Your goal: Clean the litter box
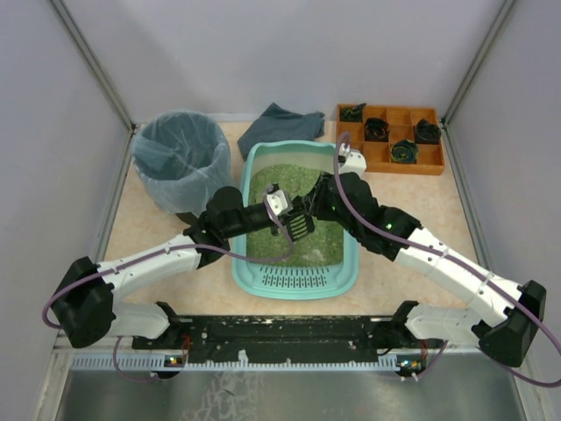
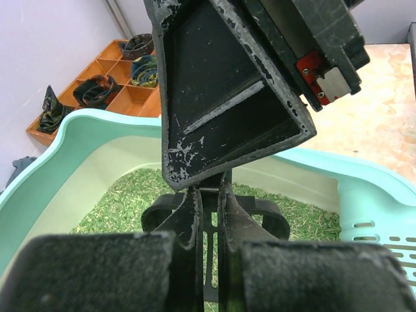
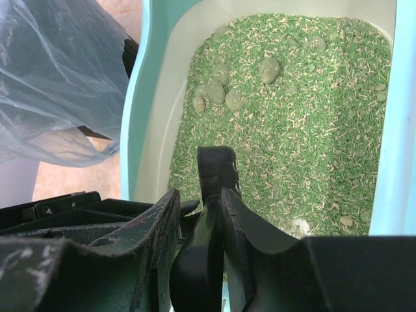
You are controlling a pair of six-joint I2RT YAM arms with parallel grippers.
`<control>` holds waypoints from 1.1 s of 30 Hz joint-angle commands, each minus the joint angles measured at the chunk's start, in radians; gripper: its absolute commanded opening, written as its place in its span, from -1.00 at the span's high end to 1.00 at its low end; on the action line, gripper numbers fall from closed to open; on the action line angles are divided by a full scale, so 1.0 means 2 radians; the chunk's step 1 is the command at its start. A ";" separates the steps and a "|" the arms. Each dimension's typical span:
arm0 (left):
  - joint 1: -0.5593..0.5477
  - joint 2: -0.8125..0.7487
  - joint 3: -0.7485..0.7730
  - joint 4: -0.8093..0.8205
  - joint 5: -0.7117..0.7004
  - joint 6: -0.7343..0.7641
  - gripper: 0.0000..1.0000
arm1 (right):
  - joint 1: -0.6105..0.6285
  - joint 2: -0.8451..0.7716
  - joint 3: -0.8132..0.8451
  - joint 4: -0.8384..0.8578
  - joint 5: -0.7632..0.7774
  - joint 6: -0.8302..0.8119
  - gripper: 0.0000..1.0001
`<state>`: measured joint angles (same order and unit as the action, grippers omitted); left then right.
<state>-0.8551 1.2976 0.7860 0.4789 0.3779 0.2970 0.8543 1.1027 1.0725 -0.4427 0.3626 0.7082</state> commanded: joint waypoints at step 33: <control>0.146 0.016 0.186 -0.234 -0.097 -0.203 -0.44 | -0.047 0.009 0.018 -0.020 0.120 0.013 1.00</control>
<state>-0.5999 1.2926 1.0409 0.2390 0.2409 -0.0235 0.7788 1.0798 1.0477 -0.4969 0.5034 0.7002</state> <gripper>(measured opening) 0.717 0.158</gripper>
